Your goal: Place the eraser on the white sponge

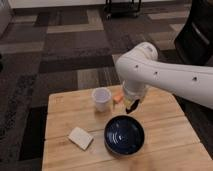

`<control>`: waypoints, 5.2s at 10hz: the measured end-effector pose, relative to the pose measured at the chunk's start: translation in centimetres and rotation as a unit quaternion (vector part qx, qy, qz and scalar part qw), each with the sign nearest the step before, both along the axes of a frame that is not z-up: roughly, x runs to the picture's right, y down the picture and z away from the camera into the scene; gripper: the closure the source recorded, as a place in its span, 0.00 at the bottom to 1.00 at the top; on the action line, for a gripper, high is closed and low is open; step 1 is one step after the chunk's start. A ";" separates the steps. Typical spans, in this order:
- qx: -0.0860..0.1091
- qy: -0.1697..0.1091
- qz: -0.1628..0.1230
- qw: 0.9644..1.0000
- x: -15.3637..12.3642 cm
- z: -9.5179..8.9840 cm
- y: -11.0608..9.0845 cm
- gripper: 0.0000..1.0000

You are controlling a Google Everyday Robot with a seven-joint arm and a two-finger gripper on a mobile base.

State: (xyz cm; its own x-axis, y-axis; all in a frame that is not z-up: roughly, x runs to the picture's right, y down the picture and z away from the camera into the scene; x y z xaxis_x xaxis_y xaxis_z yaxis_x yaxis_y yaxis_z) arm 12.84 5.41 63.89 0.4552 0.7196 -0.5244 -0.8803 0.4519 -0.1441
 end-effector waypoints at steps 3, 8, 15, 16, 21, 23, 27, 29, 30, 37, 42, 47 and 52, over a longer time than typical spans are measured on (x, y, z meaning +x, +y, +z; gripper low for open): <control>0.043 -0.101 -0.087 0.990 -7.8 -1.5 -2.2 1.00; 0.071 -0.296 -0.206 0.930 -20.0 -7.2 -0.9 1.00; -0.015 -0.442 -0.302 0.845 -26.2 -4.8 5.3 1.00; -0.021 -0.451 -0.327 0.830 -26.2 -4.9 5.9 1.00; -0.021 -0.426 -0.316 0.848 -23.7 -3.4 8.3 1.00; -0.017 -0.432 -0.304 0.849 -23.3 -3.2 9.5 1.00; -0.005 -0.450 -0.293 0.844 -24.1 -2.6 10.2 1.00; 0.011 -0.460 -0.282 0.842 -24.7 -1.7 10.2 1.00; 0.017 -0.461 -0.279 0.842 -24.8 -1.1 10.3 1.00; 0.041 -0.483 -0.270 0.832 -26.2 1.8 11.8 1.00; 0.044 -0.483 -0.256 0.836 -25.1 3.0 12.4 1.00; 0.036 -0.474 -0.243 0.845 -23.3 4.2 13.9 1.00; 0.007 -0.457 -0.239 0.857 -21.4 5.5 15.6 1.00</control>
